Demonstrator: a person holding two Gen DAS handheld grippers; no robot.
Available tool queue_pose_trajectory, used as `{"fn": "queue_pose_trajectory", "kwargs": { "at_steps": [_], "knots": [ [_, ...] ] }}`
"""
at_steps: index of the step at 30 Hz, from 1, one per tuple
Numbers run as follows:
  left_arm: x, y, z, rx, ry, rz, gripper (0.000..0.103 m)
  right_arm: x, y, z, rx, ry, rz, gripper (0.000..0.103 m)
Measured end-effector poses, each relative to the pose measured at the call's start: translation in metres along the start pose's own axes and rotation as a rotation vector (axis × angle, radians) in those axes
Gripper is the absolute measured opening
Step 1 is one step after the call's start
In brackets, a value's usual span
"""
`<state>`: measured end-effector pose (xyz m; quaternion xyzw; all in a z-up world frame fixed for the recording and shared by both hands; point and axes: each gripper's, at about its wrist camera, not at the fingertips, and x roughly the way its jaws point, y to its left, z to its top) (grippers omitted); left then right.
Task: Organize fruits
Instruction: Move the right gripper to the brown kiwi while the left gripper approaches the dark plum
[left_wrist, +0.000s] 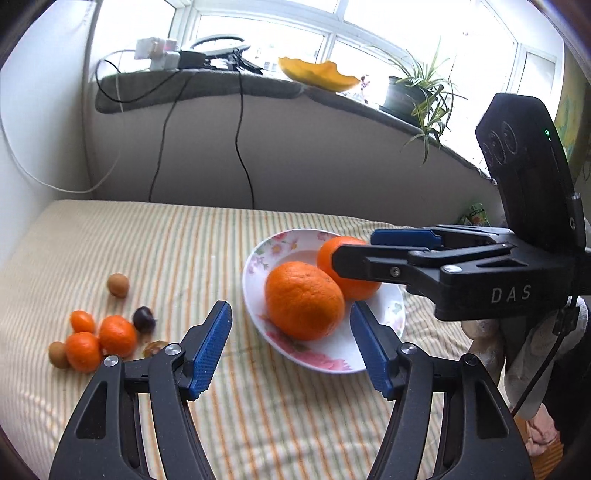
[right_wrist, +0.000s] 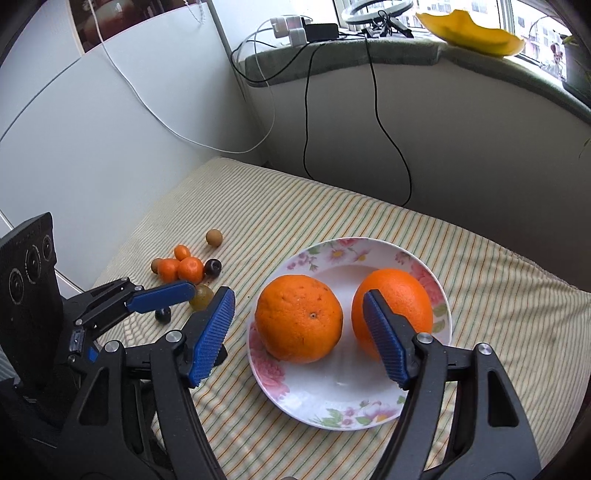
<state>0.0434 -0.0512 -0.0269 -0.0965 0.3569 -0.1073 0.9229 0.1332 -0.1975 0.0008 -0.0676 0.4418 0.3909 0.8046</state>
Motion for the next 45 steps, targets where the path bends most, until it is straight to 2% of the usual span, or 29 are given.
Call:
{"fn": "queue_pose_trajectory", "kwargs": {
  "at_steps": [10, 12, 13, 20, 25, 31, 39, 45],
  "knots": [
    [-0.022, 0.021, -0.023, 0.006, -0.015, 0.076, 0.066, -0.005, 0.022, -0.019, -0.005, -0.074, 0.027, 0.075],
    [-0.027, 0.029, -0.030, 0.000, -0.019, 0.095, 0.066, -0.005, 0.028, -0.022, -0.020, -0.090, 0.019, 0.084],
    [-0.029, 0.033, -0.033, -0.005, -0.018, 0.106, 0.066, -0.005, 0.032, -0.023, -0.030, -0.100, 0.012, 0.085],
    [-0.045, 0.075, -0.064, -0.099, 0.000, 0.170, 0.066, -0.003, 0.052, -0.029, -0.047, -0.128, 0.032, 0.085],
    [-0.045, 0.098, -0.082, -0.169, 0.034, 0.179, 0.062, 0.016, 0.070, -0.031, -0.082, -0.092, 0.056, 0.085],
    [-0.041, 0.106, -0.088, -0.189, 0.045, 0.156, 0.047, 0.042, 0.094, -0.031, -0.138, -0.046, 0.067, 0.068],
    [-0.032, 0.109, -0.088, -0.177, 0.062, 0.158, 0.042, 0.088, 0.113, -0.034, -0.184, 0.025, 0.037, 0.052],
    [-0.026, 0.113, -0.087, -0.177, 0.076, 0.160, 0.040, 0.108, 0.116, -0.033, -0.187, 0.055, 0.034, 0.049]
  ]
}}
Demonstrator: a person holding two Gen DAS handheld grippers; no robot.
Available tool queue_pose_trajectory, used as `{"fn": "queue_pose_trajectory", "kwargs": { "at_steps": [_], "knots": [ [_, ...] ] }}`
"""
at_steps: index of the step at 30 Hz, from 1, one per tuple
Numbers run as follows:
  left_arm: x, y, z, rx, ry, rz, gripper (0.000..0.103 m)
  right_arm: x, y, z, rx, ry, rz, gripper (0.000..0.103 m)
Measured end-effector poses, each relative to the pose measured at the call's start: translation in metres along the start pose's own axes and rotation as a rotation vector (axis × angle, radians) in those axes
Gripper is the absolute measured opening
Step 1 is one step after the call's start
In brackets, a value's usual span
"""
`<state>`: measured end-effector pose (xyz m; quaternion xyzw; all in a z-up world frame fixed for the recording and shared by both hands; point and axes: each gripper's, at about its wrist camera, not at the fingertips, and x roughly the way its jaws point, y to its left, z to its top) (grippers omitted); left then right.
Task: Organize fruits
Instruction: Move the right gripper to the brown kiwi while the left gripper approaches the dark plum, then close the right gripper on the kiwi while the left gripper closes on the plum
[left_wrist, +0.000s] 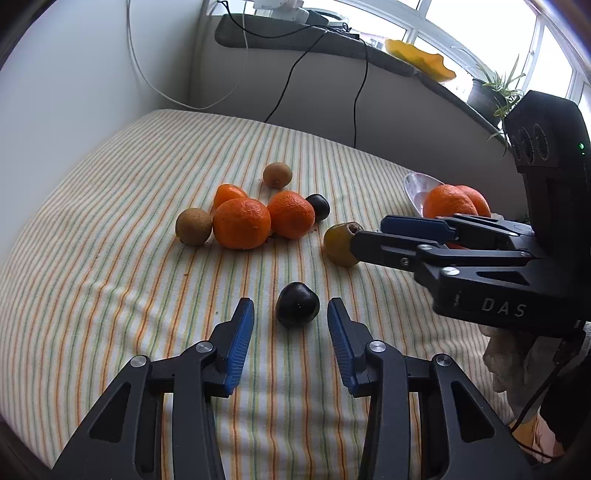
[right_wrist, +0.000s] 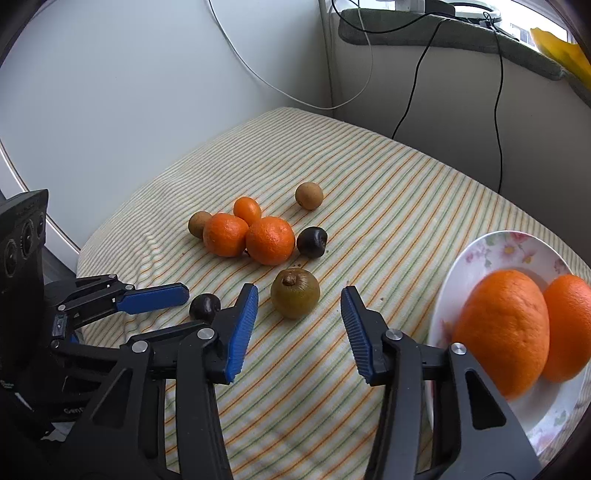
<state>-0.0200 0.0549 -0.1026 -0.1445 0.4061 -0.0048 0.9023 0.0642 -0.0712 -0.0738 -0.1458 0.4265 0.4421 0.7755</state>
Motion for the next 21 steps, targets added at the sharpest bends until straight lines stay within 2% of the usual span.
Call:
{"fn": "queue_pose_trajectory", "kwargs": {
  "at_steps": [10, 13, 17, 21],
  "knots": [
    [0.009, -0.003, 0.005, 0.013, 0.010, 0.014, 0.035, 0.024, 0.000, 0.005, -0.004, 0.045, 0.000, 0.040],
    [0.010, -0.004, 0.005, 0.016, 0.009, 0.017, 0.031, 0.029, 0.002, 0.007, -0.010, 0.052, 0.014, 0.033],
    [0.011, -0.005, 0.006, 0.020, 0.009, 0.011, 0.024, 0.030, 0.007, 0.007, -0.030, 0.049, 0.004, 0.032],
    [0.011, -0.008, 0.007, 0.020, 0.005, 0.012, 0.023, 0.026, 0.007, 0.006, -0.025, 0.042, 0.009, 0.030]
  ]
}}
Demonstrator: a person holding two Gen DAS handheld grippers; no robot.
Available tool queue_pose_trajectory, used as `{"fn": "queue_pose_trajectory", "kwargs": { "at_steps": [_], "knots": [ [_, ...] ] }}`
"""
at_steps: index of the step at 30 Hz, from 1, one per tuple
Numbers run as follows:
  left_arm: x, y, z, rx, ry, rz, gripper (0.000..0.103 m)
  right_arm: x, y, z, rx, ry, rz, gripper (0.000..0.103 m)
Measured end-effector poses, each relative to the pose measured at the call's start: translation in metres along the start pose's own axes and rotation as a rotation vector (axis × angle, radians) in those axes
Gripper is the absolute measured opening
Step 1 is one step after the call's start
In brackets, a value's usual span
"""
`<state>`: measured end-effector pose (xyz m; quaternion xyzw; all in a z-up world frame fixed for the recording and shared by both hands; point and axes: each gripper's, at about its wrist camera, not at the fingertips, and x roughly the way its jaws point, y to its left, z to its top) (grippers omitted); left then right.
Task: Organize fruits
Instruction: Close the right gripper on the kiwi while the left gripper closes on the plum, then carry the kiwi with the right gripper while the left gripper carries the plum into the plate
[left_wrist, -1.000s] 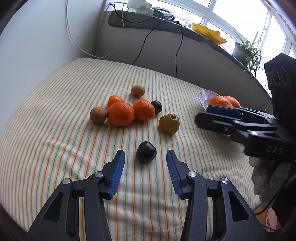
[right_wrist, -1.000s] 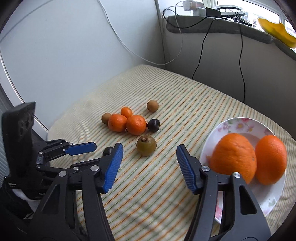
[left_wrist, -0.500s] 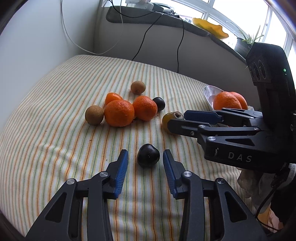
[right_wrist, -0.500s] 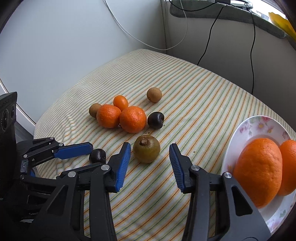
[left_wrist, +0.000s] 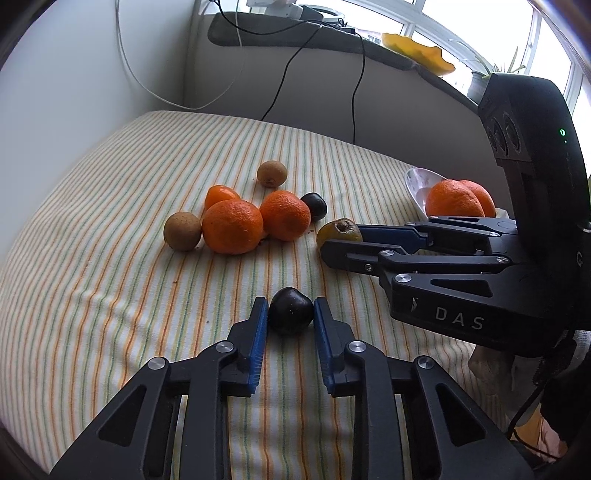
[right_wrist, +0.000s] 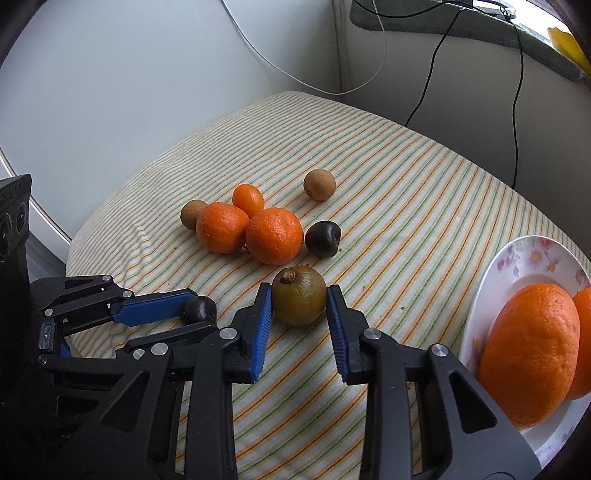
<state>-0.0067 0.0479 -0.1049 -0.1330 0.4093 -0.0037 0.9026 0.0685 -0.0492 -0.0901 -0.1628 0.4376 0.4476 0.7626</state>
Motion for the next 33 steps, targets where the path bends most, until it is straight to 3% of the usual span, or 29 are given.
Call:
{"fn": "queue_pose_trajectory", "kwargs": {
  "at_steps": [7, 19, 33],
  "knots": [
    [-0.005, 0.001, -0.001, -0.016, -0.003, -0.019, 0.023, -0.013, -0.003, -0.004, 0.019, -0.025, 0.020, 0.030],
    [-0.019, -0.020, 0.007, 0.002, -0.030, -0.085, 0.023, -0.072, -0.021, -0.027, 0.075, -0.113, 0.025, 0.030],
    [-0.011, -0.080, 0.025, 0.109, -0.037, -0.197, 0.023, -0.124, -0.075, -0.071, 0.211, -0.161, -0.106, 0.030]
  ]
}}
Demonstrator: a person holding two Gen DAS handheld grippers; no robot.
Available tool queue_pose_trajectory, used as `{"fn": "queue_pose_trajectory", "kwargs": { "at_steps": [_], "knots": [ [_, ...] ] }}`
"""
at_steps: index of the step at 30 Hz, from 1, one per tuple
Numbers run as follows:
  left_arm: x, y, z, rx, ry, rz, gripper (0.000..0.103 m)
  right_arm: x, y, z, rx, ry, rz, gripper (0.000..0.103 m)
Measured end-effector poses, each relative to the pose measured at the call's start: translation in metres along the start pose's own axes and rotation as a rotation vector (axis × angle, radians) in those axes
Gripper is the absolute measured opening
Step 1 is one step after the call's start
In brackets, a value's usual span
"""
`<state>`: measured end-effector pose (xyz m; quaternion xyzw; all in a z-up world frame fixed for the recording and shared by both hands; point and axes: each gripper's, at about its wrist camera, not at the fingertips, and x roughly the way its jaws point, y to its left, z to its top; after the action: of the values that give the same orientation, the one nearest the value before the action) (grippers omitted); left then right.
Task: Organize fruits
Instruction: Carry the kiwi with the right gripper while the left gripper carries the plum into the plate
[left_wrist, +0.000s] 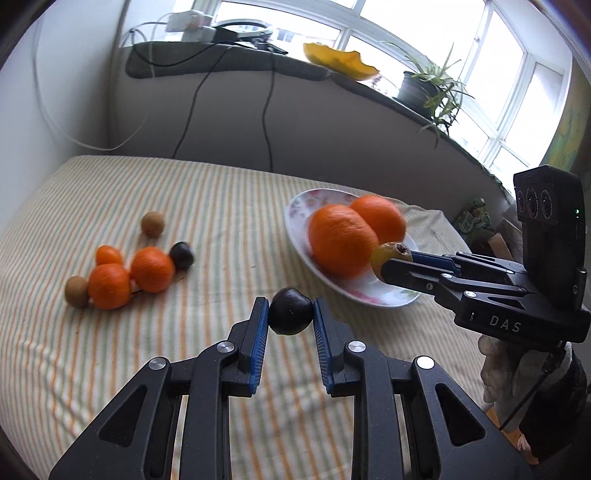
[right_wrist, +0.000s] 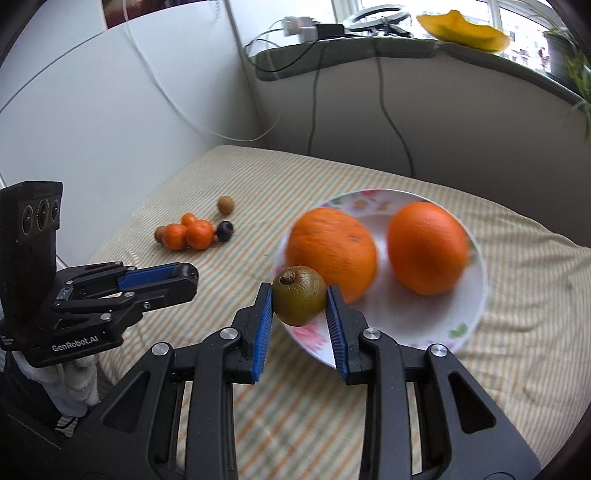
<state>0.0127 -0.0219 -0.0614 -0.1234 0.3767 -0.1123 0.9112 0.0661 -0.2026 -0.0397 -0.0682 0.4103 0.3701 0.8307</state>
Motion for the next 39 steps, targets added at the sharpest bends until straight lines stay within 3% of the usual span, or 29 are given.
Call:
{"fn": "queue_pose_trajectory", "kwargs": {
  "at_steps": [12, 33, 37, 39],
  "knots": [
    [0.025, -0.048, 0.011, 0.097, 0.026, -0.068, 0.023, -0.023, -0.054, -0.016, 0.099, -0.015, -0.086, 0.030],
    [0.055, -0.084, 0.025, 0.188, 0.053, -0.073, 0.023, -0.020, -0.076, -0.020, 0.123, -0.016, -0.108, 0.030],
    [0.054, -0.086, 0.025, 0.192, 0.048, -0.069, 0.041, -0.020, -0.077, -0.021, 0.123, -0.021, -0.110, 0.030],
    [0.054, -0.086, 0.025, 0.194, 0.046, -0.068, 0.042, -0.020, -0.077, -0.021, 0.123, -0.019, -0.111, 0.031]
  ]
}}
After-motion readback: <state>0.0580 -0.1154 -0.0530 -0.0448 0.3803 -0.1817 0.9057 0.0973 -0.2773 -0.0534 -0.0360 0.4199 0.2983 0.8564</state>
